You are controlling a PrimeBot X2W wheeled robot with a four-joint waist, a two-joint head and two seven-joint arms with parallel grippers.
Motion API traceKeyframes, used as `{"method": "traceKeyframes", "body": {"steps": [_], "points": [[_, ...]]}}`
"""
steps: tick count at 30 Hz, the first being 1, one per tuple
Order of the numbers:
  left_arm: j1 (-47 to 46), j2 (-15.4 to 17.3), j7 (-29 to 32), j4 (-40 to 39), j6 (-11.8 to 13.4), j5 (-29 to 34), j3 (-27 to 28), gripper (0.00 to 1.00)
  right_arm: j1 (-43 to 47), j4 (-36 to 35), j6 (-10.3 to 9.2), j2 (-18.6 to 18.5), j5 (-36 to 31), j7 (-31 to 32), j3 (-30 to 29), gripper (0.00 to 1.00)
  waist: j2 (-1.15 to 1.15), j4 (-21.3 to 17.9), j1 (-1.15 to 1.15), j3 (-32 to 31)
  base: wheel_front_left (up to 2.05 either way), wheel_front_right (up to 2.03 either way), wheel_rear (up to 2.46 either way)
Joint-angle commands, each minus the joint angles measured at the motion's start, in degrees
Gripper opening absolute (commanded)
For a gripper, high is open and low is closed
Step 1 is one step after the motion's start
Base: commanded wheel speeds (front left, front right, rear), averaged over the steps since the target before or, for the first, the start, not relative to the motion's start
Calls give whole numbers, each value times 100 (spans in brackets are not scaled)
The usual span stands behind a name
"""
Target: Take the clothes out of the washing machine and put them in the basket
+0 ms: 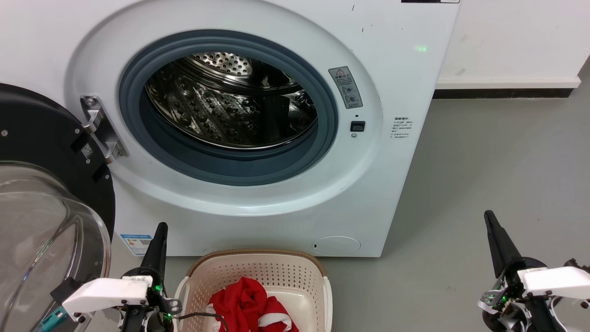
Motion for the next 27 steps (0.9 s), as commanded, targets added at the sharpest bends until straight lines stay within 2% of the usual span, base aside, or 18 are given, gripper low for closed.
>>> {"method": "traceKeyframes", "body": {"steps": [1,14,27], "points": [[-97,12,49,8,-37,-140,27,0,-117,15,-1,5,149,26,-27,0,0,7,0,0,0,0,0],[-132,12,188,44,-73,-712,53,0,-157,90,-2,25,722,127,-110,0,0,60,0,3,0,0,0],[-123,11,184,42,-74,-693,51,0,-156,90,-2,49,660,147,-140,0,0,61,0,3,0,0,0]]}}
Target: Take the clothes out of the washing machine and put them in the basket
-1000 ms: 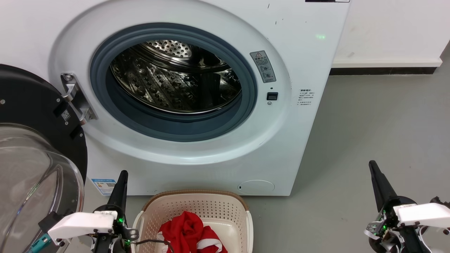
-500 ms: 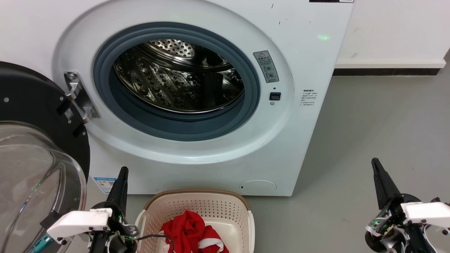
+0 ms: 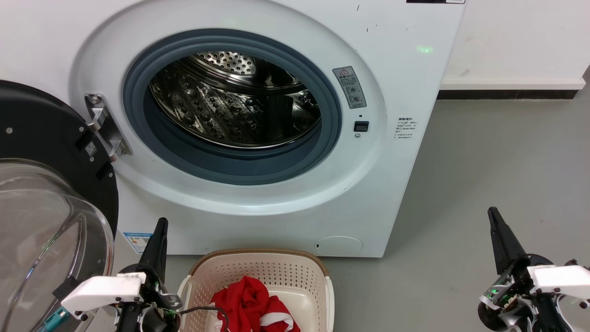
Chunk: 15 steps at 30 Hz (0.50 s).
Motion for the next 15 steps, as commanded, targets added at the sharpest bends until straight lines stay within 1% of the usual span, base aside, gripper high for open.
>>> {"method": "traceKeyframes", "body": {"steps": [1,15], "points": [[-35,9,17,3,-24,-11,18,0,-69,13,-2,17,-24,13,-10,0,0,0,0,0,0,0,0],[-35,9,17,3,-23,-12,17,0,-73,14,-2,39,-45,44,-39,0,0,0,0,0,0,0,0]]}}
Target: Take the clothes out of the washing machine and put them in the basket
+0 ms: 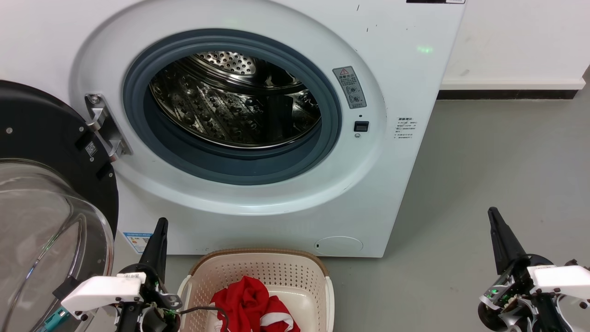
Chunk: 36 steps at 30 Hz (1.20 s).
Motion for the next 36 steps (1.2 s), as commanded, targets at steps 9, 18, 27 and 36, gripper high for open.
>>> {"method": "traceKeyframes", "body": {"steps": [9,18,27,36], "points": [[-34,9,17,2,-24,-12,17,0,-75,12,-2,27,-32,47,-26,0,0,0,0,0,0,0,0],[-34,9,16,2,-23,-12,17,0,-77,12,-2,38,-54,50,-43,0,0,0,0,0,0,0,0],[-34,9,16,2,-23,-12,17,0,-80,14,-2,51,-57,64,-63,0,0,0,0,0,0,0,0],[-34,9,16,2,-24,-12,17,0,-82,14,-2,61,-71,78,-75,0,0,0,0,0,0,0,0]]}}
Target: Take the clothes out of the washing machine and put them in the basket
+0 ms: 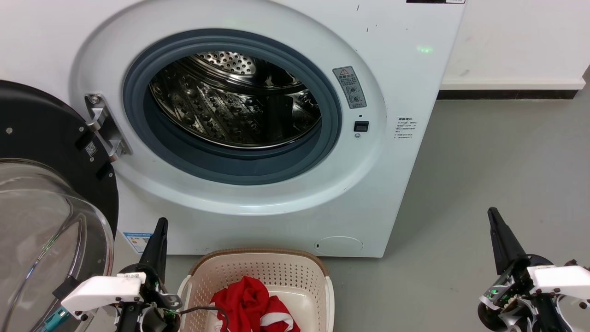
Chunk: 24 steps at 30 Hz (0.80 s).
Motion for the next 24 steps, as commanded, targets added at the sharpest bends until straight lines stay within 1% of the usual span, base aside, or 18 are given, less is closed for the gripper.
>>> {"method": "traceKeyframes", "body": {"steps": [1,24], "points": [[-34,9,16,2,-22,-12,17,0,-80,10,-2,12,-22,24,-12,0,0,0,0,0,0,0,0],[-34,9,16,1,-22,-12,16,0,-83,11,-2,33,-50,44,-38,0,0,0,0,0,0,0,0]]}}
